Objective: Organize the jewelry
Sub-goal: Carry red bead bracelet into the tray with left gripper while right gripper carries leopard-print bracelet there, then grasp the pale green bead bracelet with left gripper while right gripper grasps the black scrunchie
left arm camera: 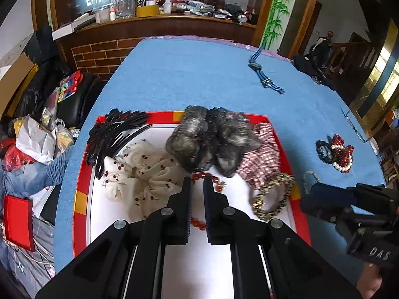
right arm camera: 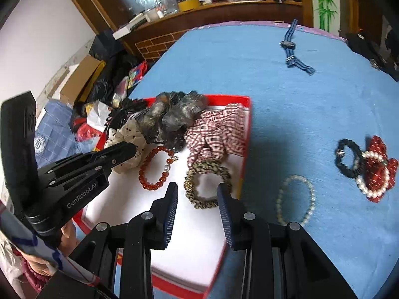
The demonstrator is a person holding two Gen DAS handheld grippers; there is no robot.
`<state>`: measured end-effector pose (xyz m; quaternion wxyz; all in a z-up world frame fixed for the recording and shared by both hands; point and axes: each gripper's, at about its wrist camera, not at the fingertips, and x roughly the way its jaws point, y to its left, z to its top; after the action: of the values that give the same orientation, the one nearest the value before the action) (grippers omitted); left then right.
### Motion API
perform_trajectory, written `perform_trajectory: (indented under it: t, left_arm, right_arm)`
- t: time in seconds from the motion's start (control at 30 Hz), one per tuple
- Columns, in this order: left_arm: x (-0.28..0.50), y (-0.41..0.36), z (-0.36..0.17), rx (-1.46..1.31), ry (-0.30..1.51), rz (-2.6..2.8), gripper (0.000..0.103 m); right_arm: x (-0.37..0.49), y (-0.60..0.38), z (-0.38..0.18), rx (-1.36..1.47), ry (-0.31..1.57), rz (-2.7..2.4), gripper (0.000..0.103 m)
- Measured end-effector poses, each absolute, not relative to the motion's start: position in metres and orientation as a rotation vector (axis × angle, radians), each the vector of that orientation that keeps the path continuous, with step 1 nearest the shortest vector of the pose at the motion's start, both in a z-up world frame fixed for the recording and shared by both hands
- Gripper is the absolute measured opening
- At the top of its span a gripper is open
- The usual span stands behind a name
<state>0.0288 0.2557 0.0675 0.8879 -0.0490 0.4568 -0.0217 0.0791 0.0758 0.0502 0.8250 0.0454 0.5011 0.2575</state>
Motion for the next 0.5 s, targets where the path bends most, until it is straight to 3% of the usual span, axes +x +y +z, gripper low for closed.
perform_trajectory:
  t: [0.1,0.23,0.5]
  left_arm:
    - [0.023,0.243,0.074,-0.091,0.935,-0.058,0.009]
    - [0.016,0.222,0.080,-0.067,0.922,-0.084,0.019]
    - [0.008,0.172,0.083,-0.020,0.929,-0.151,0.019]
  right_arm:
    - [0.075,0.062,0.055,0.119,1.054,0.535,0.036]
    - [0.068,0.044,0.058,0.144,1.050,0.520,0.035]
    - [0.059,-0.009,0.055,0.205,1.048,0.462,0.035]
